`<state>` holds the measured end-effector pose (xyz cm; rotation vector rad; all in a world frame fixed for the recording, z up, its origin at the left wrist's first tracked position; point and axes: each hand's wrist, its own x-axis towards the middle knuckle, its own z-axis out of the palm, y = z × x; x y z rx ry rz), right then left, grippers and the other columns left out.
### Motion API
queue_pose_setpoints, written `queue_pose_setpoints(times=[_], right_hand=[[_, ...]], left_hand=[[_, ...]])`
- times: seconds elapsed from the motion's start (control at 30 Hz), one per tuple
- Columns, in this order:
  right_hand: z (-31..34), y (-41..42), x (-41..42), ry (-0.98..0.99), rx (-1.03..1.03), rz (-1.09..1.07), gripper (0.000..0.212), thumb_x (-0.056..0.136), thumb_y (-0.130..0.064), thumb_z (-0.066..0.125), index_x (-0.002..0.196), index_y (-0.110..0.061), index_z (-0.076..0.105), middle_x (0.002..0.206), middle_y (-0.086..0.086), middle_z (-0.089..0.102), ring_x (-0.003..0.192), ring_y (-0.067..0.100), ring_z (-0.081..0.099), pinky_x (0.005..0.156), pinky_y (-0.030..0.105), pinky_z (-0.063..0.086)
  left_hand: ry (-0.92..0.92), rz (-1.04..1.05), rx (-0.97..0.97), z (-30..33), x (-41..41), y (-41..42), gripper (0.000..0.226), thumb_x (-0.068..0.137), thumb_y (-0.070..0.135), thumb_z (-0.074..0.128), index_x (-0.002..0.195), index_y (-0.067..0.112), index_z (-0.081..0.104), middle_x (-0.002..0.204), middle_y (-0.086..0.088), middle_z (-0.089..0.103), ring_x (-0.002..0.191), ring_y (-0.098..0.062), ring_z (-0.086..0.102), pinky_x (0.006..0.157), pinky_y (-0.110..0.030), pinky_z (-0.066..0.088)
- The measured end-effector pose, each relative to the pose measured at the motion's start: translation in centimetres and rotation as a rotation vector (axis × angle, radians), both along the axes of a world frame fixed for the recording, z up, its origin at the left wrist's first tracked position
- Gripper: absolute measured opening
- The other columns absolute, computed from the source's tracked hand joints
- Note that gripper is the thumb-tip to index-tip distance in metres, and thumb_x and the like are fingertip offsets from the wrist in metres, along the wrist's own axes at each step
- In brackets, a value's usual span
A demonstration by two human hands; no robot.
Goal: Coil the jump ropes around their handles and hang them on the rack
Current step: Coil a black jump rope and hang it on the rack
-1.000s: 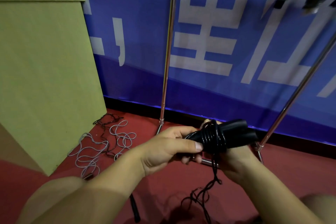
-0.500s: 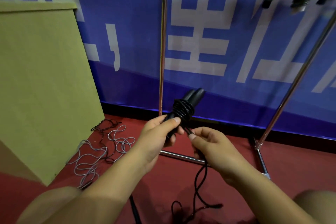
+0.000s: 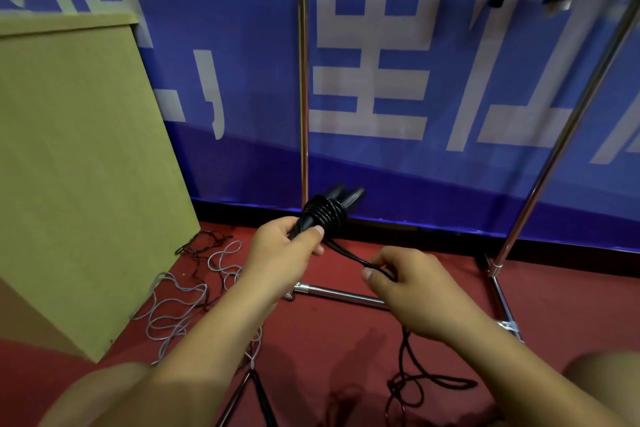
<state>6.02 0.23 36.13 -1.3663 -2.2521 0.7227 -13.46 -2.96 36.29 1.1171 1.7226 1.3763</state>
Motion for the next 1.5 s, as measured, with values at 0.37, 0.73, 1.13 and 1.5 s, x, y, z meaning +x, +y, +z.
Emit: queue_pose_setpoints(times=[0.37,0.73,1.13,1.5], right_hand=[[0.6,-0.8,0.5,-0.025,0.278,0.053,0.019,0.093,-0.04,0.052,0.089,-0.024,0.062,0.08,-0.008,0.065,0.079,0.015,0.062,0.069,0.04,0.051],[2.0,-1.0,1.4,-0.121,0.465,0.024,0.035,0.088,-0.045,0.038,0.085,-0.023,0.065,0.079,-0.007,0.065,0.075,0.022,0.064,0.064,0.039,0.052],[1.4,-0.5,2.7,-0.032,0.581,-0.003,0.012,0.089,-0.035,0.058,0.091,-0.028,0.067,0.08,-0.009,0.064,0.069,0.019,0.062,0.055,0.038,0.052],[1.1,0.4,2.4,-0.092,0.334,0.017,0.02,0.088,-0.051,0.062,0.099,-0.034,0.068,0.093,-0.014,0.066,0.088,0.011,0.061,0.075,0.039,0.052]], left_hand=[[0.575,0.02,-0.075,-0.9,0.9,-0.2,0.015,0.093,0.043,0.059,0.101,0.031,0.055,0.082,0.009,0.064,0.079,-0.018,0.061,0.074,-0.038,0.052],[0.47,0.0,-0.101,-0.8,0.5,1.0,0.016,0.092,0.035,0.065,0.098,0.025,0.054,0.074,0.009,0.055,0.064,-0.008,0.051,0.054,-0.025,0.034],[0.615,-0.307,-0.26,-1.9,1.0,0.6,0.022,0.089,0.041,0.068,0.08,0.022,0.059,0.07,0.003,0.061,0.066,-0.017,0.059,0.058,-0.029,0.04],[0.841,-0.666,-0.164,-0.5,2.2,-2.3,0.018,0.092,0.038,0.065,0.084,0.027,0.053,0.067,0.009,0.053,0.06,-0.005,0.048,0.054,-0.023,0.033]])
